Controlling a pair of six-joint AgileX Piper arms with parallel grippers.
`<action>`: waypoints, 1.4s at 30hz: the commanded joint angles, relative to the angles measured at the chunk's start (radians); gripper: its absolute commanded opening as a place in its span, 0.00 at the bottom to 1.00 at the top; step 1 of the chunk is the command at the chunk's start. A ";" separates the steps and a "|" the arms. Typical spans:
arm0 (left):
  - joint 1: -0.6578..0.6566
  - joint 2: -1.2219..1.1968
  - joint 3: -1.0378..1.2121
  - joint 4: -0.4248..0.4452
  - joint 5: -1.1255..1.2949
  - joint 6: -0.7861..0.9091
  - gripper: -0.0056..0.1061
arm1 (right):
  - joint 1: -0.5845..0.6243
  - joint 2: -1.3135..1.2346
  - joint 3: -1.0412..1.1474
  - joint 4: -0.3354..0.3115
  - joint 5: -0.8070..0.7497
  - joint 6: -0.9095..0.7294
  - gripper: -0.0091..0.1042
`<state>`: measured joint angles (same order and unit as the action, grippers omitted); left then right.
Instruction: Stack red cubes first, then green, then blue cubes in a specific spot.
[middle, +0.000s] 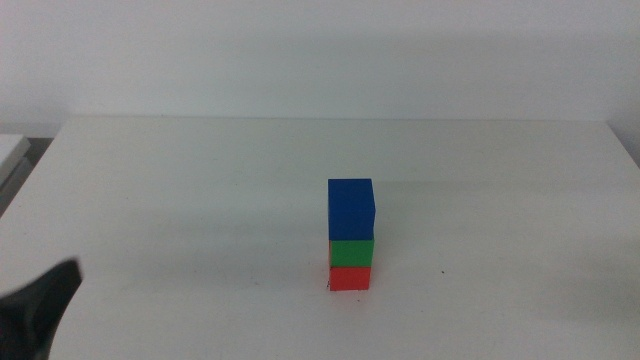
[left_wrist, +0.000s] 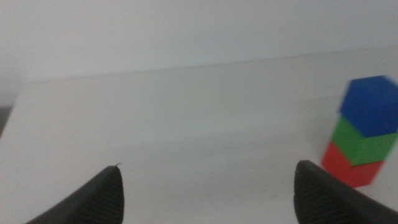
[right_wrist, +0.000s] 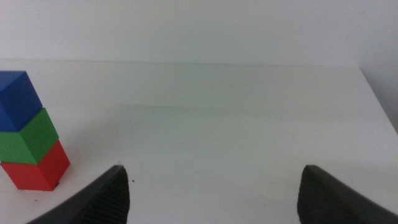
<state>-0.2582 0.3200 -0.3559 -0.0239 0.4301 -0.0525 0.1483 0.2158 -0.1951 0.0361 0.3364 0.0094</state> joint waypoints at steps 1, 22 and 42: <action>0.067 -0.105 0.091 -0.044 -0.032 -0.004 0.89 | -0.009 -0.072 0.047 -0.014 -0.023 -0.009 0.89; 0.258 -0.320 0.356 -0.078 -0.165 -0.004 0.89 | -0.103 -0.216 0.195 -0.056 -0.041 -0.009 0.89; 0.258 -0.320 0.356 0.024 -0.169 -0.004 0.89 | -0.107 -0.216 0.195 -0.056 -0.047 -0.009 0.89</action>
<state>0.0000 0.0031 0.0003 0.0000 0.2724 -0.0525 0.0486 0.0047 -0.0039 -0.0094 0.3033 0.0094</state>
